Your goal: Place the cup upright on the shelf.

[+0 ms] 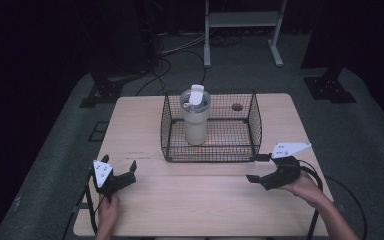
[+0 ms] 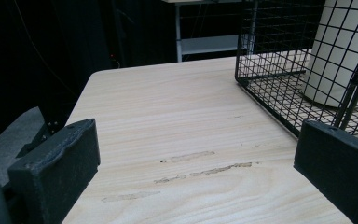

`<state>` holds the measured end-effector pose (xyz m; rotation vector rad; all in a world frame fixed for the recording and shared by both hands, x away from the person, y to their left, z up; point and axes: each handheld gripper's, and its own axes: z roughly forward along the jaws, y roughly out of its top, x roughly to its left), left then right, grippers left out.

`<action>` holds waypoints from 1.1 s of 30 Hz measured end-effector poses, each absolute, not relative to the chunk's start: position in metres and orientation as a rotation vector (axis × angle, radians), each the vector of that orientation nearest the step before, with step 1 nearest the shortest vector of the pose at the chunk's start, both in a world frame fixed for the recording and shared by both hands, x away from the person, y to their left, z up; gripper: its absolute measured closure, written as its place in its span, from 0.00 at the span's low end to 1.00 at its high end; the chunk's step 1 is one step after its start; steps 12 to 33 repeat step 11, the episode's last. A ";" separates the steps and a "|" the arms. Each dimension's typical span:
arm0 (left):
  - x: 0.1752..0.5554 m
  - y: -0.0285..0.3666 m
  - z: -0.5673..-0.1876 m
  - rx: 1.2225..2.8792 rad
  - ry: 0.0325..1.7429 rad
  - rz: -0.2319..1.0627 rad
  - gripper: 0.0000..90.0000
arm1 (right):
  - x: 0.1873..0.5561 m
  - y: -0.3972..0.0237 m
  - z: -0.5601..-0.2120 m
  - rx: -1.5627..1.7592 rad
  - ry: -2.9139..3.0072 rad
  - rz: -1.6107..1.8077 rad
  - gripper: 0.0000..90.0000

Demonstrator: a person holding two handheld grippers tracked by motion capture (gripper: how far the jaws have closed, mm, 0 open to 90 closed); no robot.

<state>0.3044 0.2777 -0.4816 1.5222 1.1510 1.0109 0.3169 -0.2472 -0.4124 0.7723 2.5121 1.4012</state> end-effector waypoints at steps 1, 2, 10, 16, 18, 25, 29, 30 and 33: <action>0.304 0.278 -0.482 1.522 1.151 1.011 0.00 | 0.315 -0.250 -0.415 0.781 2.504 1.405 0.18; 0.304 0.278 -0.482 1.523 1.150 1.011 0.00 | 0.315 -0.250 -0.415 0.781 2.504 1.405 0.18; 0.304 0.278 -0.482 1.520 1.151 1.012 0.00 | 0.306 -0.255 -0.429 0.825 2.477 1.405 0.18; 0.304 0.278 -0.482 1.518 1.150 1.011 0.00 | 0.302 -0.254 -0.435 0.833 2.472 1.415 0.18; 0.304 0.278 -0.482 1.518 1.150 1.011 0.00 | 0.302 -0.254 -0.435 0.833 2.472 1.415 0.18; 0.304 0.278 -0.482 1.518 1.150 1.011 0.00 | 0.302 -0.254 -0.435 0.833 2.472 1.415 0.18; 0.304 0.278 -0.482 1.518 1.150 1.011 0.00 | 0.302 -0.254 -0.435 0.833 2.472 1.415 0.18; 0.304 0.278 -0.482 1.518 1.150 1.011 0.00 | 0.302 -0.254 -0.435 0.833 2.472 1.415 0.18; 0.304 0.278 -0.482 1.518 1.150 1.011 0.00 | 0.302 -0.254 -0.435 0.833 2.472 1.415 0.18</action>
